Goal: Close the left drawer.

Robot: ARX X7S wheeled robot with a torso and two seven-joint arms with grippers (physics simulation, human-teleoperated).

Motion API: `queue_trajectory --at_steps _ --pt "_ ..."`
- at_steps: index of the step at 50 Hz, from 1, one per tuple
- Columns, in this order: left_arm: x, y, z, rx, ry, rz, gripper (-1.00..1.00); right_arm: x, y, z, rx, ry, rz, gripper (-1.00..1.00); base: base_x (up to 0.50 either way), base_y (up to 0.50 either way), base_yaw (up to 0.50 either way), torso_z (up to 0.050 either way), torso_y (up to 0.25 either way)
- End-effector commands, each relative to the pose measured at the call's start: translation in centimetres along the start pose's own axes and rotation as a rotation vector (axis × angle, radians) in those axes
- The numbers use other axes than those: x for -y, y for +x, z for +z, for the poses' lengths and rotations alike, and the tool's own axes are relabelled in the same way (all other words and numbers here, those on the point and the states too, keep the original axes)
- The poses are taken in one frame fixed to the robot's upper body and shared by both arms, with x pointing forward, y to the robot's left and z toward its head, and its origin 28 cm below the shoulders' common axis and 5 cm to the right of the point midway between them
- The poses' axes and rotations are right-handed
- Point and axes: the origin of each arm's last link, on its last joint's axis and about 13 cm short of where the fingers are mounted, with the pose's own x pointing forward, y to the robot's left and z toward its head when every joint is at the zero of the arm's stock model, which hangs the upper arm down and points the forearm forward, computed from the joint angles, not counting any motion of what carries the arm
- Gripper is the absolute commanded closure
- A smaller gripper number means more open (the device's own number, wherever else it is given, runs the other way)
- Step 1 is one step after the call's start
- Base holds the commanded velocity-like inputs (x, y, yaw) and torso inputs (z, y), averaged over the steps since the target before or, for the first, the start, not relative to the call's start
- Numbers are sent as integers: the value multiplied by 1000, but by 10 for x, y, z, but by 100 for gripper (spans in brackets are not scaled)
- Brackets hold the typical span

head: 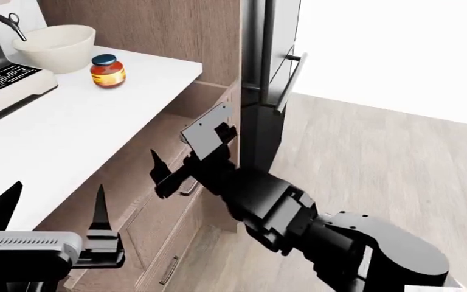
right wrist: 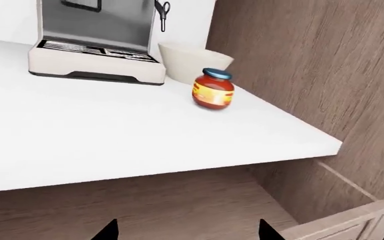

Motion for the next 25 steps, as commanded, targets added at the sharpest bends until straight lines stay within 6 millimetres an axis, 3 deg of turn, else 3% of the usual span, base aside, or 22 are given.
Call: queue_trajectory --at_steps 1,14,25 --pt "0 -1 0 2 0 1 -100 22 -14 19 51 -6 -150 -100 0 0 0 0 0" --pt "2 -1 1 4 2 -6 -100 35 -54 42 -26 -43 -430 -100 0 0 0 0 0" --pt "2 -1 2 1 3 -7 -100 35 -96 65 79 -45 -557 -100 0 0 0 0 0"
